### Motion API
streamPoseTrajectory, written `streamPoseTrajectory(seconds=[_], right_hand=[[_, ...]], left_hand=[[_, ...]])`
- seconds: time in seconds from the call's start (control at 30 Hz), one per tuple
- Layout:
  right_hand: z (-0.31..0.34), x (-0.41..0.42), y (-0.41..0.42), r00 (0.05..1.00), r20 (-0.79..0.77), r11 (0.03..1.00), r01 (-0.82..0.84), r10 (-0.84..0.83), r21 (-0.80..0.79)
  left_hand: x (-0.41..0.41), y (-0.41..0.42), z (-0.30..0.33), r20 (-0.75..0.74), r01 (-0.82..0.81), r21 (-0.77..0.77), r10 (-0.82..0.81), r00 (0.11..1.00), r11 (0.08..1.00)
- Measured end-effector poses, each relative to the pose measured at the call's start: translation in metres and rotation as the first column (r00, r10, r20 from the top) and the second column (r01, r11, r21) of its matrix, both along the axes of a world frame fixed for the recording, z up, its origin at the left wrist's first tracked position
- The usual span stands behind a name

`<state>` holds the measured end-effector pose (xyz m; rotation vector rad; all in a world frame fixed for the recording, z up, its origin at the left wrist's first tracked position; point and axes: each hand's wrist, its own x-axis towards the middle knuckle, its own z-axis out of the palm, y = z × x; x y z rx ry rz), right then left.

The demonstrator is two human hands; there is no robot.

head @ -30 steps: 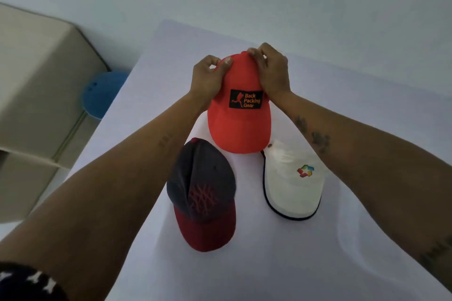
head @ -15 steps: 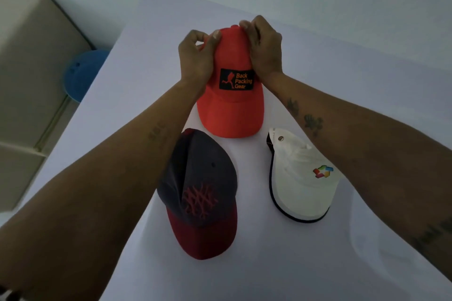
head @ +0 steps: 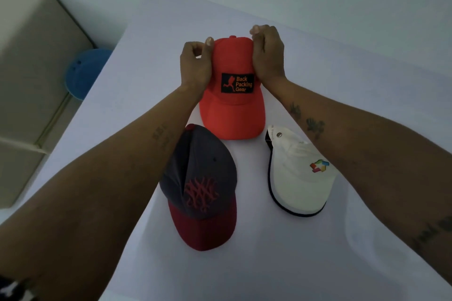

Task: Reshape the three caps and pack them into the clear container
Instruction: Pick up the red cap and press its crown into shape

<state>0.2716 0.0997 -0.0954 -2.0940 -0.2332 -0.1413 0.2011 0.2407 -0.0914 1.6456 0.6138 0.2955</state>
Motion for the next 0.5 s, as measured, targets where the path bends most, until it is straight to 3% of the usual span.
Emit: streamPoseTrajectory(seconds=[0.13, 0.27, 0.4, 0.5], right_hand=[[0.019, -0.020, -0.014, 1.000, 0.024, 1.000, 0.010, -0.010, 0.013], [0.040, -0.050, -0.042, 1.000, 0.003, 1.000, 0.000, 0.000, -0.010], [0.075, -0.089, -0.078, 0.997, -0.039, 0.996, 0.070, -0.067, 0.059], [0.095, -0.127, -0.108, 0.991, -0.084, 0.984, 0.116, -0.105, 0.136]], left_hand=[[-0.015, 0.006, 0.010, -0.024, -0.105, 0.053, 0.107, 0.994, 0.993], [-0.046, -0.001, 0.032, -0.039, -0.112, 0.094, 0.116, 0.993, 0.989], [-0.101, -0.027, 0.070, 0.073, -0.146, 0.139, 0.137, 0.988, 0.979], [-0.149, -0.050, 0.088, 0.128, -0.211, 0.056, 0.202, 0.971, 0.976]])
